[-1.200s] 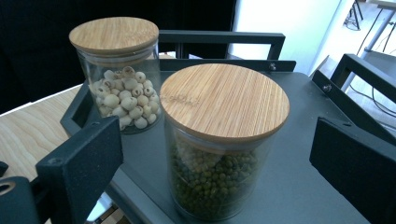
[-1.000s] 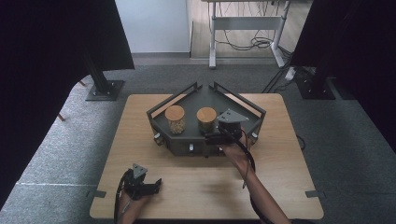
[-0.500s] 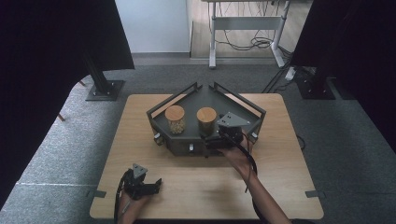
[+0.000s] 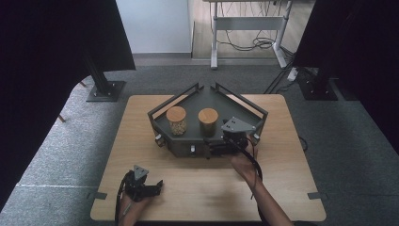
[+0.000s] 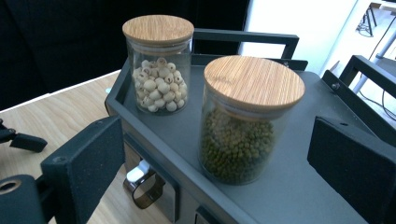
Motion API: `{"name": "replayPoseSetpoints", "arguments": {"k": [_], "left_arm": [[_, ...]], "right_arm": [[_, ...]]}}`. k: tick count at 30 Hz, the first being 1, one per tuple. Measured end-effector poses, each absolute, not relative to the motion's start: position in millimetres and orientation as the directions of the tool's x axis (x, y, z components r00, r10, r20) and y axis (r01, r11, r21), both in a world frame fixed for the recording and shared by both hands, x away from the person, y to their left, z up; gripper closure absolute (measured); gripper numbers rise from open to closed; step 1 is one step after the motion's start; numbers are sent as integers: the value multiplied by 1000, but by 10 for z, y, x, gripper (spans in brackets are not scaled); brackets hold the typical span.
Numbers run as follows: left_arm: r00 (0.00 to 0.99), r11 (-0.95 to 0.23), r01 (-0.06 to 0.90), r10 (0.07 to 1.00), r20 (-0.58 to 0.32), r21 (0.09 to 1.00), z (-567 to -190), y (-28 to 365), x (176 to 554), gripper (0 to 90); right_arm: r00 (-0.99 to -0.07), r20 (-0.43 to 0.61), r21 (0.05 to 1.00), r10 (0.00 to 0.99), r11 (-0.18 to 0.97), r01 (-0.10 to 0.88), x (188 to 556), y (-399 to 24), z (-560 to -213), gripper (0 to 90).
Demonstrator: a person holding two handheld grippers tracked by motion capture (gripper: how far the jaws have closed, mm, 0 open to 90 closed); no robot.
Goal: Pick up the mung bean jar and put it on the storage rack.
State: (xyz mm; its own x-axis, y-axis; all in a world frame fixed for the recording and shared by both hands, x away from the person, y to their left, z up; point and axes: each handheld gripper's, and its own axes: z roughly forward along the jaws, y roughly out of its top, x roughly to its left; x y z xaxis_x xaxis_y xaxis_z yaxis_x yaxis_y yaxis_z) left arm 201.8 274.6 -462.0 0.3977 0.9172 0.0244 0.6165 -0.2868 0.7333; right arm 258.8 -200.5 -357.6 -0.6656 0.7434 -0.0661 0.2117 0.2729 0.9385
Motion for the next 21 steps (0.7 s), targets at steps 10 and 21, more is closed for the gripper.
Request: {"name": "replayPoseSetpoints", "arguments": {"k": [10, 21], "left_arm": [[396, -286, 618, 918, 24, 733, -4618, 2742, 2018, 54], [395, -286, 618, 918, 25, 732, -4618, 2739, 2017, 54]], "right_arm": [[-666, -74, 936, 743, 282, 210, 2480, -2081, -3605, 40], [-667, -71, 939, 742, 275, 207, 2347, -2173, -3617, 49]]}}
